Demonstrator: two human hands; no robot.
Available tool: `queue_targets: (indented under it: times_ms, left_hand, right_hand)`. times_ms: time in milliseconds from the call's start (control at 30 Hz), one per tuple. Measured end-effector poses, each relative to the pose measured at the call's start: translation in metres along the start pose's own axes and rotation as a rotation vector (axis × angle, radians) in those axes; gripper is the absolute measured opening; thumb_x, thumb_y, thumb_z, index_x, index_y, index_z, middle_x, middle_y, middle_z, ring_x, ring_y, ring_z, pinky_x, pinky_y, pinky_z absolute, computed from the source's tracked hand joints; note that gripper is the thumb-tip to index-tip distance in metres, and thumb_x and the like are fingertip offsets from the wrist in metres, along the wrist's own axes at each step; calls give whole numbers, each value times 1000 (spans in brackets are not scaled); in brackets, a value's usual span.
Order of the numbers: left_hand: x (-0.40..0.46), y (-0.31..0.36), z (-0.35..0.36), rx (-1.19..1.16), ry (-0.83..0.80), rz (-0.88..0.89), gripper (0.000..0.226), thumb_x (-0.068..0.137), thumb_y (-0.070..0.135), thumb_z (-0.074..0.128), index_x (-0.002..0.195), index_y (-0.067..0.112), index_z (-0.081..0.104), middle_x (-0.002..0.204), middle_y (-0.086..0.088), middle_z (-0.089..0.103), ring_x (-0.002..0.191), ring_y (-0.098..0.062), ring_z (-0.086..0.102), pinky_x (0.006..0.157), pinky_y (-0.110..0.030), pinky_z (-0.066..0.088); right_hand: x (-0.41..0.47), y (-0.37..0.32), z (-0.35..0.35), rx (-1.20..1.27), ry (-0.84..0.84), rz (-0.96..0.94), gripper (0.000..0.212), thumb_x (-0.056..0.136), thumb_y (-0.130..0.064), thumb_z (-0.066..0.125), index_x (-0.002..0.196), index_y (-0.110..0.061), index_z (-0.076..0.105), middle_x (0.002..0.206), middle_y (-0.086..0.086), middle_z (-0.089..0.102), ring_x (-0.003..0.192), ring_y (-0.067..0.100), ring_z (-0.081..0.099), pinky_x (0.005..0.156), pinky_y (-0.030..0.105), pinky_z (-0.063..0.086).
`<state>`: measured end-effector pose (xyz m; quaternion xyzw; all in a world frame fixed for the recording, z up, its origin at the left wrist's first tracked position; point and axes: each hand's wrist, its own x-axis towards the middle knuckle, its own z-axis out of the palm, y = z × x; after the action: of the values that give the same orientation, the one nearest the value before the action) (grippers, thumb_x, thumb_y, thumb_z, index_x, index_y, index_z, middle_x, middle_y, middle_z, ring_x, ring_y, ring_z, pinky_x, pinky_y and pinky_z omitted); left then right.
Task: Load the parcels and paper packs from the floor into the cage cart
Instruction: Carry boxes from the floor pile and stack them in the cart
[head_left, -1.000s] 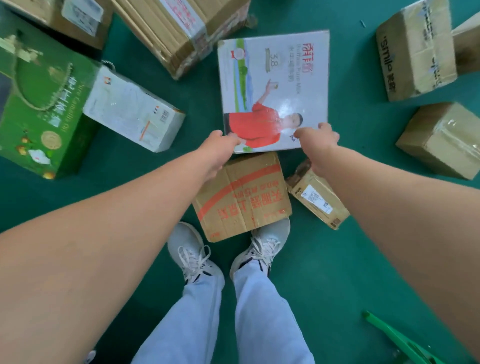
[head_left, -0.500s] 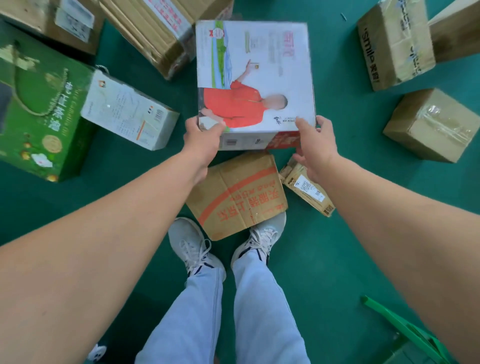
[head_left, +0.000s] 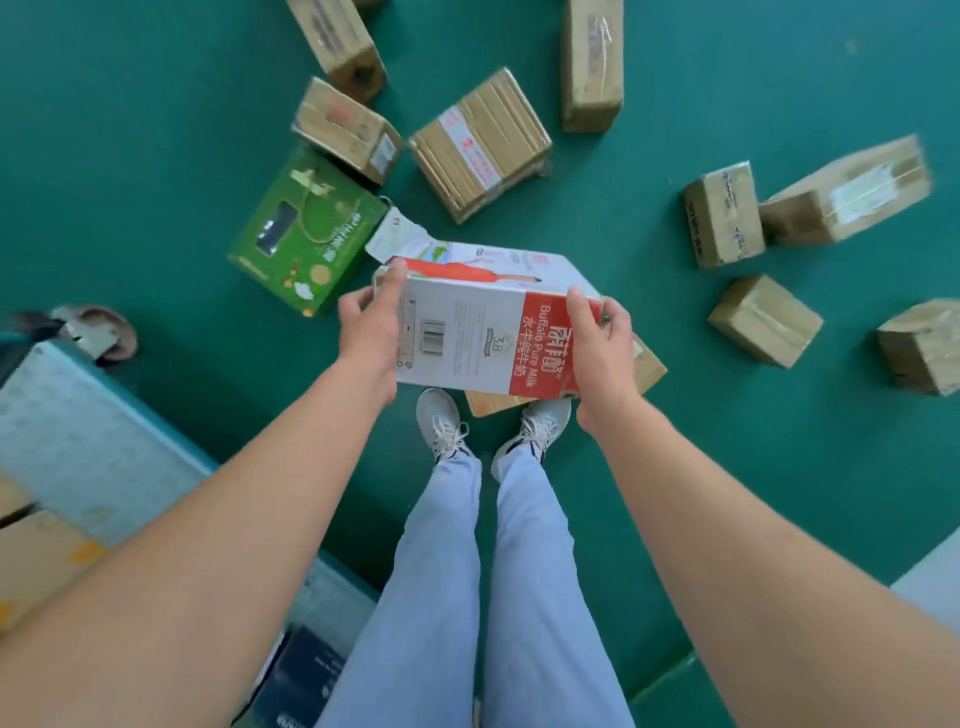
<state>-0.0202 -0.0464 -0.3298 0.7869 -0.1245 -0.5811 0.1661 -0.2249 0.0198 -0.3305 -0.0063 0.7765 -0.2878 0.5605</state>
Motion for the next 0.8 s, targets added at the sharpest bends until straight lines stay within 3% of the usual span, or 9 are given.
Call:
queue_targets:
  times_ms: [100, 200, 333, 400, 467, 600, 700, 800]
  left_hand:
    - [-53, 13, -35, -141, 99, -27, 54, 86, 63, 70, 115, 25, 45, 99, -1, 69, 83, -21, 69, 75, -42, 58]
    - [-100, 20, -69, -236, 182, -36, 51, 83, 54, 72, 113, 23, 45, 96, -3, 68, 78, -23, 67, 69, -41, 57]
    - [-154, 22, -114, -350, 230, 10, 49, 83, 50, 68, 115, 20, 45, 89, -2, 63, 72, -21, 63, 65, -35, 52]
    - [-183, 19, -132, -388, 246, 59, 51, 85, 50, 66, 120, 19, 46, 89, -2, 62, 73, -20, 62, 62, -32, 49]
    - [-210, 12, -144, -445, 263, 104, 49, 87, 50, 63, 121, 19, 45, 90, -1, 62, 75, -19, 62, 62, -32, 48]
    - [-265, -7, -163, -509, 326, 204, 46, 81, 53, 58, 109, 18, 48, 93, -7, 63, 78, -23, 62, 61, -32, 47]
    - [-300, -29, -175, -536, 346, 220, 54, 73, 62, 53, 100, 16, 55, 110, -18, 65, 85, -28, 65, 62, -34, 48]
    - [-331, -51, -184, -627, 414, 194, 71, 74, 76, 53, 116, 20, 61, 123, -14, 61, 96, -24, 66, 65, -31, 46]
  right_hand:
    - [-68, -15, 9, 12, -14, 8, 74, 77, -77, 65, 139, -42, 44, 128, 5, 66, 99, 20, 75, 69, 39, 63]
    - [-122, -25, 13, -32, -32, -15, 77, 66, -90, 60, 129, -46, 56, 135, 8, 59, 101, 21, 74, 64, 37, 62]
    - [-175, -38, 13, -189, -93, -89, 91, 61, -100, 51, 124, -37, 66, 131, 7, 61, 95, 18, 75, 63, 33, 59]
    - [-197, -47, 9, -272, -143, -132, 98, 60, -104, 45, 124, -34, 67, 128, 6, 63, 96, 19, 75, 70, 37, 61]
    - [-216, -58, 6, -310, -237, -117, 89, 67, -100, 44, 124, -36, 65, 124, 5, 68, 99, 20, 74, 79, 42, 61]
    - [-256, -76, 2, -295, -435, -115, 51, 94, -76, 43, 114, -31, 60, 109, 5, 76, 101, 24, 72, 87, 47, 57]
    - [-284, -81, 4, -350, -500, -177, 48, 95, -70, 49, 117, -28, 59, 113, 11, 74, 100, 27, 73, 92, 55, 56]
    - [-306, -79, 11, -392, -535, -186, 49, 90, -62, 57, 124, -26, 54, 119, 13, 72, 95, 26, 71, 95, 59, 54]
